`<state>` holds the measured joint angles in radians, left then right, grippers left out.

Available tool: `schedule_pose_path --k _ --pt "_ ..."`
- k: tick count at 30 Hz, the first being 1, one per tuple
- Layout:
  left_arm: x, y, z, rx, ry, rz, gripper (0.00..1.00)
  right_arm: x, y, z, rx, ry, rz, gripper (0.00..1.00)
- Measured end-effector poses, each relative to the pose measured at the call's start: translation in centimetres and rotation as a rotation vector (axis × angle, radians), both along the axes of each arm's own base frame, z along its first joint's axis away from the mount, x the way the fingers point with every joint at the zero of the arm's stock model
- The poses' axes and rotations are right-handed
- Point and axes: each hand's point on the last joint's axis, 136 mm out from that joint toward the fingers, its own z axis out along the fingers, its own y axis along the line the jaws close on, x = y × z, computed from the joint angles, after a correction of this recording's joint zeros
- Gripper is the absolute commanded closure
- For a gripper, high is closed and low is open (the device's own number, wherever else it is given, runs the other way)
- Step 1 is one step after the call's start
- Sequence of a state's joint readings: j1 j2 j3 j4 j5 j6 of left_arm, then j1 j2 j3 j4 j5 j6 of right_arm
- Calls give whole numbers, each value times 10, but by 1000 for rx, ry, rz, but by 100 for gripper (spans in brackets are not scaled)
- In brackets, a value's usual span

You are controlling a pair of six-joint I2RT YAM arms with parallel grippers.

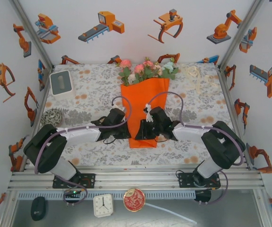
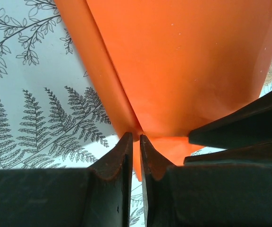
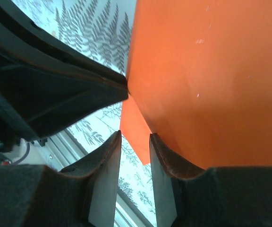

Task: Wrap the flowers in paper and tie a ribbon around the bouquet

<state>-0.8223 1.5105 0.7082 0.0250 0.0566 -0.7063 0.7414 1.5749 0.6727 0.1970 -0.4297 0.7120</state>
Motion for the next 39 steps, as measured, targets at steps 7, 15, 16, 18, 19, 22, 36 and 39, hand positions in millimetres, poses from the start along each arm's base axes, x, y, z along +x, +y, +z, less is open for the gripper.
schedule_pose_path --k 7,15,16,18,19,22,36,39 --pt "10 9 52 -67 -131 56 78 -13 4 -17 -3 35 18 71" --pt "33 -29 38 -96 -81 45 72 -16 8 -15 33 16 36 71" --pt "34 -34 31 -95 -61 36 72 -17 8 -14 38 15 38 71" --pt "34 -43 17 -88 -19 15 74 -19 7 -14 43 16 40 69" --pt "33 -46 10 -85 3 8 75 -20 7 -12 49 14 41 68" --pt "27 -44 -4 -71 47 4 77 -21 3 3 81 -8 28 67" --pt "12 -34 -16 -69 95 -8 77 -2 -66 -10 101 51 -213 70" --pt "12 -33 -16 -65 96 -8 77 -8 -64 -20 98 86 -188 70"
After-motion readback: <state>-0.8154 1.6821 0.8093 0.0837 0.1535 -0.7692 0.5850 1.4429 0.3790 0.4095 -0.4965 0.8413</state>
